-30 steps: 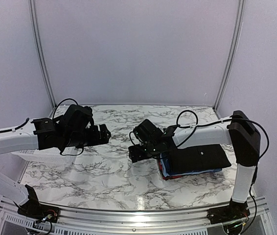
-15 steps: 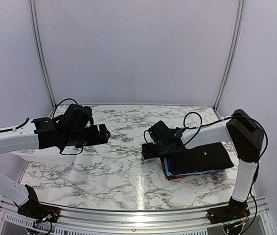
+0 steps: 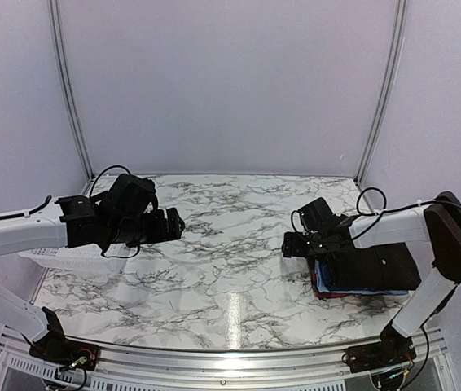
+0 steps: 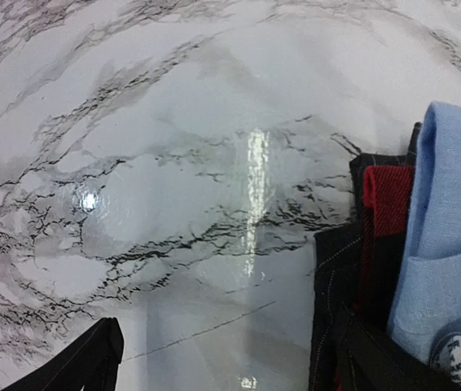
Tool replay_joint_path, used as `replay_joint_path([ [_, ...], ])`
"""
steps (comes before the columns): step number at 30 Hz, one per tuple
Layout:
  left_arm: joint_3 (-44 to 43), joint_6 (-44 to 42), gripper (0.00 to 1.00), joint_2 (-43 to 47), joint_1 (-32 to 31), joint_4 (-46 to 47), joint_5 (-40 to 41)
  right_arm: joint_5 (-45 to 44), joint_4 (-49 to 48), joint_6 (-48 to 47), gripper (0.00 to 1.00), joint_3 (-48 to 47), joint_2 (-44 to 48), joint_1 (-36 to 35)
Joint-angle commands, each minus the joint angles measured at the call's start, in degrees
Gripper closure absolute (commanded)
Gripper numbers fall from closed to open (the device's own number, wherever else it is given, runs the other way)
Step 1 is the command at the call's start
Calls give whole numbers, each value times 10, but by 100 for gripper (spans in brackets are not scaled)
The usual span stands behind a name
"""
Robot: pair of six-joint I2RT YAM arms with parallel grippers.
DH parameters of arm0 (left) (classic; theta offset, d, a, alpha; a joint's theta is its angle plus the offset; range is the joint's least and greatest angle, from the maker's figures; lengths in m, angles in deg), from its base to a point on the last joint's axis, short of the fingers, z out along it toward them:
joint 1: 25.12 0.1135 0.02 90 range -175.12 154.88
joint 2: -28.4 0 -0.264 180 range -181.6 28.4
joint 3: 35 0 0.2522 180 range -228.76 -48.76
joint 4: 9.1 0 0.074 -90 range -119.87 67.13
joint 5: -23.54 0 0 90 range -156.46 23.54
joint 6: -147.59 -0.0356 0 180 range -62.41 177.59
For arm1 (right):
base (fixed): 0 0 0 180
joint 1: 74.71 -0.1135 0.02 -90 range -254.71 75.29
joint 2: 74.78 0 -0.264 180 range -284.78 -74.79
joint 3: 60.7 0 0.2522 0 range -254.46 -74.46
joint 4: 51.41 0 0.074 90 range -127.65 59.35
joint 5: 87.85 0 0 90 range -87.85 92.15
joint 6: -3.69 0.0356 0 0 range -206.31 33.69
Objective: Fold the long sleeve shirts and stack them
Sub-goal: Move the square-folded shirt to the corner of the board.
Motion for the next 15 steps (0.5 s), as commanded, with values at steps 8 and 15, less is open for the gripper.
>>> replay_joint_path([
  [8, -13, 3, 1, -1, 3, -7, 3, -5, 63, -20, 11, 8, 102, 23],
  [15, -21, -14, 1, 4, 3, -7, 18, 14, 112, -60, 1, -52, 176, -5],
])
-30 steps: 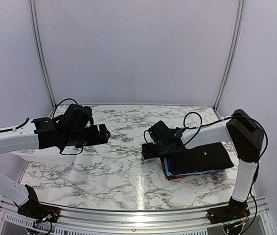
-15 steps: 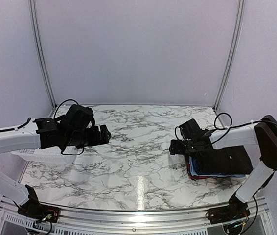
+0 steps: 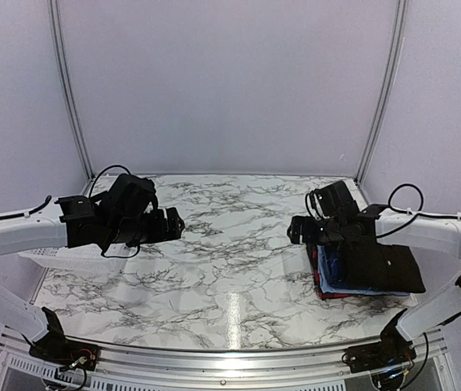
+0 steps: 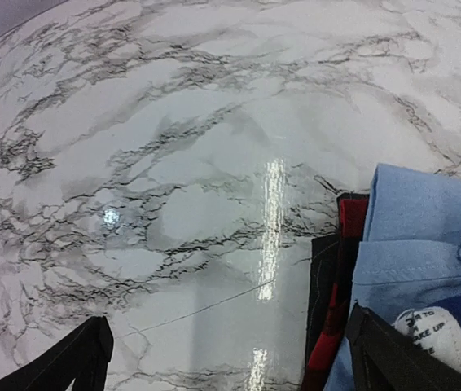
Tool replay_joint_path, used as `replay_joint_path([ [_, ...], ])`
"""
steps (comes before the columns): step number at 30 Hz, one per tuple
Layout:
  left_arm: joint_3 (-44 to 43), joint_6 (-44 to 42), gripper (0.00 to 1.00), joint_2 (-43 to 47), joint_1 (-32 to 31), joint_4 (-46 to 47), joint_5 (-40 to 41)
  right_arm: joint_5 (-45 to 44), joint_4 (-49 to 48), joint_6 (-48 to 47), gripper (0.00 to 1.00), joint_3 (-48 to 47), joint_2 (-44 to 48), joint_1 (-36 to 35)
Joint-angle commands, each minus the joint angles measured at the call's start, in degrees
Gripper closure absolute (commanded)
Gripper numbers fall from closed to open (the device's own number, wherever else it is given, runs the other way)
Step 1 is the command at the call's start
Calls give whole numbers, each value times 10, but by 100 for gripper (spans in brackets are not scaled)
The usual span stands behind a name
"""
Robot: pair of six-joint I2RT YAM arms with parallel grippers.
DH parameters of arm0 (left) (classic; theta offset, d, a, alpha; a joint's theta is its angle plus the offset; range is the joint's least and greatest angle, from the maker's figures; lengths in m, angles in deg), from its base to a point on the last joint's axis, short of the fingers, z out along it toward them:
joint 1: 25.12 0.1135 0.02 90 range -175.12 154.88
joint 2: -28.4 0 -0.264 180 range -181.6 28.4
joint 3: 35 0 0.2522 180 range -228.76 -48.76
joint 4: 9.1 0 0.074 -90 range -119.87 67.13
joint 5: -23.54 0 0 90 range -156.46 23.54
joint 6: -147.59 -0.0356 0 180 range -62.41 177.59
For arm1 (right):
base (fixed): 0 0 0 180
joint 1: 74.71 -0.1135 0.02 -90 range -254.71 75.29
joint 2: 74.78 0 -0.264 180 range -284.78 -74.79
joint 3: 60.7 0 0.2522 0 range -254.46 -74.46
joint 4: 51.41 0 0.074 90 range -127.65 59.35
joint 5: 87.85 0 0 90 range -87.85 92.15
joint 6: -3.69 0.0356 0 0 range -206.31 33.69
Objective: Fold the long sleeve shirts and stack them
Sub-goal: Move the square-folded shirt to the corner of the board, then reset both arms
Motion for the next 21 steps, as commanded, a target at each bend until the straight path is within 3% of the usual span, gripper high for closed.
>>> replay_joint_path([
  [1, -24, -20, 1, 5, 3, -8, 18, 2, 41, -37, 1, -63, 49, -22],
  [21, -34, -111, 1, 128, 5, -10, 88, 113, -28, -116, 2, -111, 230, -57],
])
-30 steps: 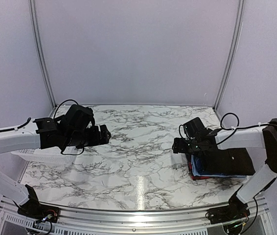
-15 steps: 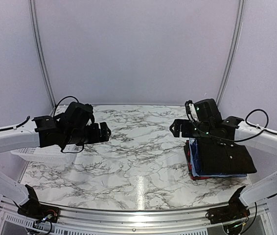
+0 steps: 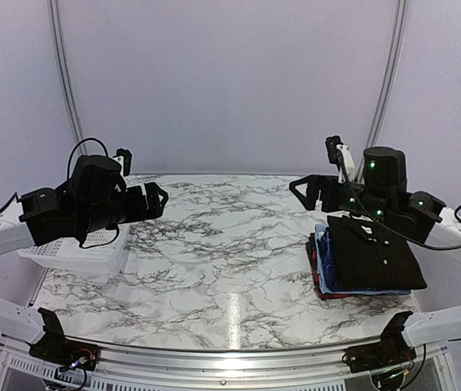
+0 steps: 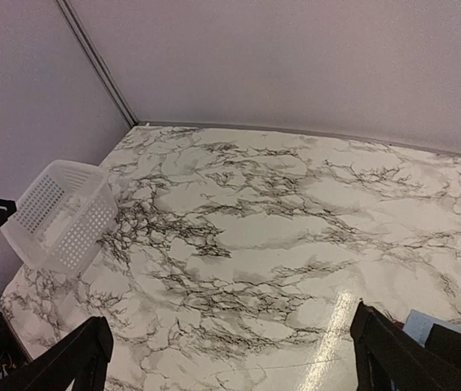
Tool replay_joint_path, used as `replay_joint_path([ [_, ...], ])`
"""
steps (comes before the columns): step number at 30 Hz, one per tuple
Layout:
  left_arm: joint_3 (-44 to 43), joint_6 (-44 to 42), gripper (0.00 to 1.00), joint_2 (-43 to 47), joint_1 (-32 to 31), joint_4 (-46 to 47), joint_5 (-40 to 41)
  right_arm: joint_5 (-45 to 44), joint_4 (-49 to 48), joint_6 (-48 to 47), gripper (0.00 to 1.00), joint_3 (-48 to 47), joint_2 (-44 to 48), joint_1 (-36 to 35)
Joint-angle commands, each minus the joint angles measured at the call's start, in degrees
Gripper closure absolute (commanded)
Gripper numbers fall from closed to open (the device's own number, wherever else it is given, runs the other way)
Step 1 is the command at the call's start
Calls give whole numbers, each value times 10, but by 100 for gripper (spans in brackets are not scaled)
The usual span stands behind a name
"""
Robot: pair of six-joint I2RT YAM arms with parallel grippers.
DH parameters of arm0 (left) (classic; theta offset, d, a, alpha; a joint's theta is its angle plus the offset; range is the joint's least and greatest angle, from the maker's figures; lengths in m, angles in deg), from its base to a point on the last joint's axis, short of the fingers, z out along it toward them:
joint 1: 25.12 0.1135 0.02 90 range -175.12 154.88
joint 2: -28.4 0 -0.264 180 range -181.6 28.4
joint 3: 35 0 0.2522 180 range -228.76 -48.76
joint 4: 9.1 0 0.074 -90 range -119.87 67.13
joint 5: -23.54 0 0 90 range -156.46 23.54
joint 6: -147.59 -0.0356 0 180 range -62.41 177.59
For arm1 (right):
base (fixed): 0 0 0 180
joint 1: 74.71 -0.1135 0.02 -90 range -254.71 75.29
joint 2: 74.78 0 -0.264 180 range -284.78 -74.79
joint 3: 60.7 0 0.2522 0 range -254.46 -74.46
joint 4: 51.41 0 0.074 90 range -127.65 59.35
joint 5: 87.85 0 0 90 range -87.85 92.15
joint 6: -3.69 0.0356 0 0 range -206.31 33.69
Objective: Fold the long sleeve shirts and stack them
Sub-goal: Reset both arms
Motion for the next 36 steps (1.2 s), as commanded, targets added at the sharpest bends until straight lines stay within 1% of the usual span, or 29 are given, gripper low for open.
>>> replay_joint_path([
  [1, -10, -36, 1, 37, 4, -10, 27, 45, -44, -16, 1, -21, 29, -5],
  [6, -3, -47, 1, 61, 4, -9, 30, 53, -76, -10, 2, -6, 50, -5],
  [17, 3, -51, 1, 66, 4, -8, 28, 19, -101, 5, 2, 6, 65, -5],
  [36, 2, -51, 1, 63, 4, -8, 25, 19, -91, -3, 2, 8, 65, -5],
])
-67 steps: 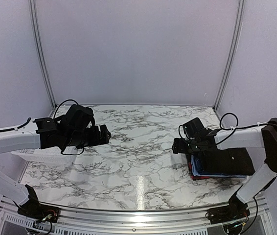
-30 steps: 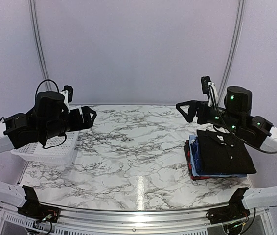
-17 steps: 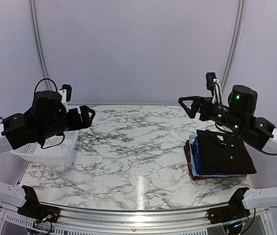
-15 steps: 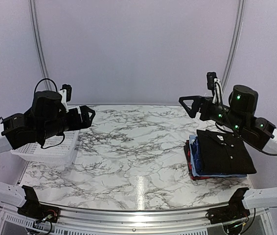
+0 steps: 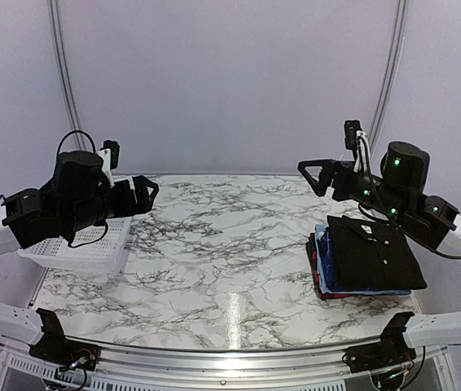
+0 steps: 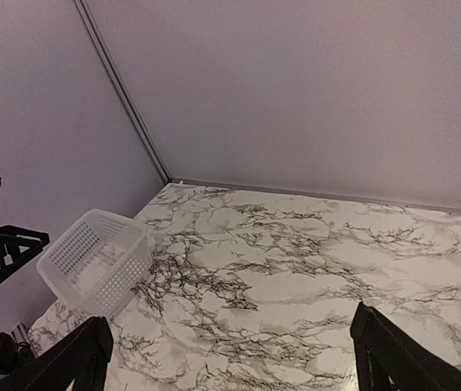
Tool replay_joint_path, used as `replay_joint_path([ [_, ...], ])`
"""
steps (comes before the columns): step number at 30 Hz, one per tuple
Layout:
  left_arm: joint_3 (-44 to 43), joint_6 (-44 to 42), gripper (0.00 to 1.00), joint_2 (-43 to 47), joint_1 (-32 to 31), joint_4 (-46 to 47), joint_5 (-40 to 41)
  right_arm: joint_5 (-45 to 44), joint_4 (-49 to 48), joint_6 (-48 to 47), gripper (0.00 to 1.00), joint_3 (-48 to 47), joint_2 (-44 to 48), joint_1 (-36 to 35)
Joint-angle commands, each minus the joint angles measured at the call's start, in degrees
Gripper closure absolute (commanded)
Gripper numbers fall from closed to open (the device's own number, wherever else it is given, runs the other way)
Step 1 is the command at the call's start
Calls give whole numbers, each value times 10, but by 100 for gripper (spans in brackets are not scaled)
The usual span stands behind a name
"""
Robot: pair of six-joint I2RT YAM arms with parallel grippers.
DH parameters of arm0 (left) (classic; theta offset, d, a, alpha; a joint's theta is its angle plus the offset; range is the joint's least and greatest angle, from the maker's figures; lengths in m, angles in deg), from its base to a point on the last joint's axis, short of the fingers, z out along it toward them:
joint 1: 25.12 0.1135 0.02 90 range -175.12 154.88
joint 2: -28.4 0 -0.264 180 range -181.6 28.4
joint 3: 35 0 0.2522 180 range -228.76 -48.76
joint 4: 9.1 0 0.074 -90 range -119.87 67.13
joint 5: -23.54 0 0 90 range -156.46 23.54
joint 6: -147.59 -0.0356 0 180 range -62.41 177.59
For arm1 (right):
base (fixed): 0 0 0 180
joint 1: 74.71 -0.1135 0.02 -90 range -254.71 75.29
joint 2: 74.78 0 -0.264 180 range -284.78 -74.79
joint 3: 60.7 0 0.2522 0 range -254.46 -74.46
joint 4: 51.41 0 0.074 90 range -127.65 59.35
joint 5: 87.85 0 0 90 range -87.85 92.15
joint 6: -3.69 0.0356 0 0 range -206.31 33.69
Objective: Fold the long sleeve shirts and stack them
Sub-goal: Reset both arms
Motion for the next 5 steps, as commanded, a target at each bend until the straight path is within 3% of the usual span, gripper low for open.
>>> replay_joint_path([
  [1, 2, -8, 1, 4, 3, -8, 4, -5, -10, -1, 2, 2, 7, -5],
  [5, 3, -9, 1, 4, 3, -8, 5, -5, -9, -2, 1, 2, 6, -5],
])
